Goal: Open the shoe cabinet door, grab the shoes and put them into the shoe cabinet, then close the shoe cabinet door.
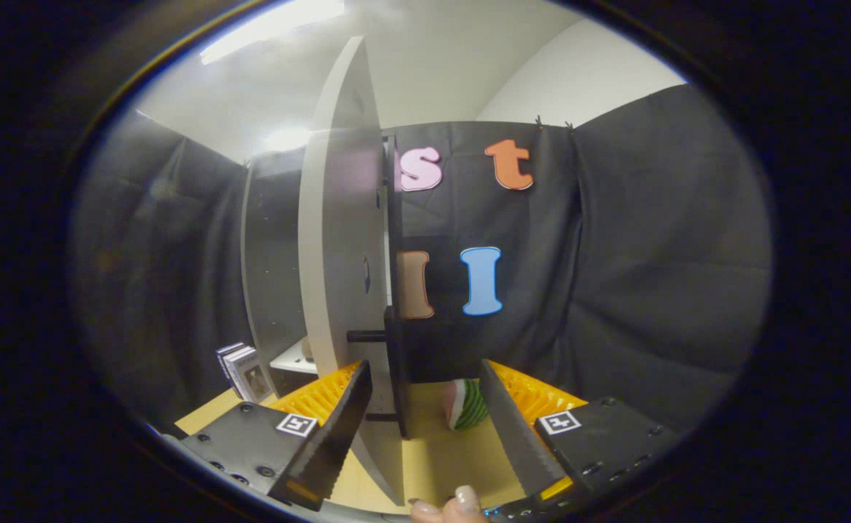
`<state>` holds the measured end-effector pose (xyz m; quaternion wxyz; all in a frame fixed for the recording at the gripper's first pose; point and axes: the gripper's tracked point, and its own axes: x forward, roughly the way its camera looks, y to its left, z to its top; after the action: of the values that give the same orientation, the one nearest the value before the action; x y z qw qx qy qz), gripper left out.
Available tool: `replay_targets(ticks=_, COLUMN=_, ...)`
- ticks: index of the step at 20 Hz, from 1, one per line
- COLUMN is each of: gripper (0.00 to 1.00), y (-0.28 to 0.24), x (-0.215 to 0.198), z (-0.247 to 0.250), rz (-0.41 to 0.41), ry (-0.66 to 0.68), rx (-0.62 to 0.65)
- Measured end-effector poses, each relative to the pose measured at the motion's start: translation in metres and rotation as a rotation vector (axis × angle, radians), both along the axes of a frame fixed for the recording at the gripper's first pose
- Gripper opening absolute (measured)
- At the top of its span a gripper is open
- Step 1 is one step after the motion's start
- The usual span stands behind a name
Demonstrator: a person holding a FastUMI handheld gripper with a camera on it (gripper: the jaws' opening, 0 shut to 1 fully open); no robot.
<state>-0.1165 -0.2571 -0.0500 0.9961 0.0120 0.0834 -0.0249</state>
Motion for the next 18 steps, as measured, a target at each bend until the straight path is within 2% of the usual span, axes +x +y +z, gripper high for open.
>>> replay_targets(ticks=3, gripper=0.95, y=0.020, x=0.001, z=0.000, rz=0.040, ry=-0.013, rx=-0.010)
replay_targets(ticks=10, gripper=0.95, y=0.110, x=0.018, z=-0.007, rz=0.188, ry=-0.039, rx=0.040)
replay_targets(ticks=18, gripper=0.95, y=0.205, x=0.059, z=-0.017, rz=0.227, ry=-0.039, rx=0.148)
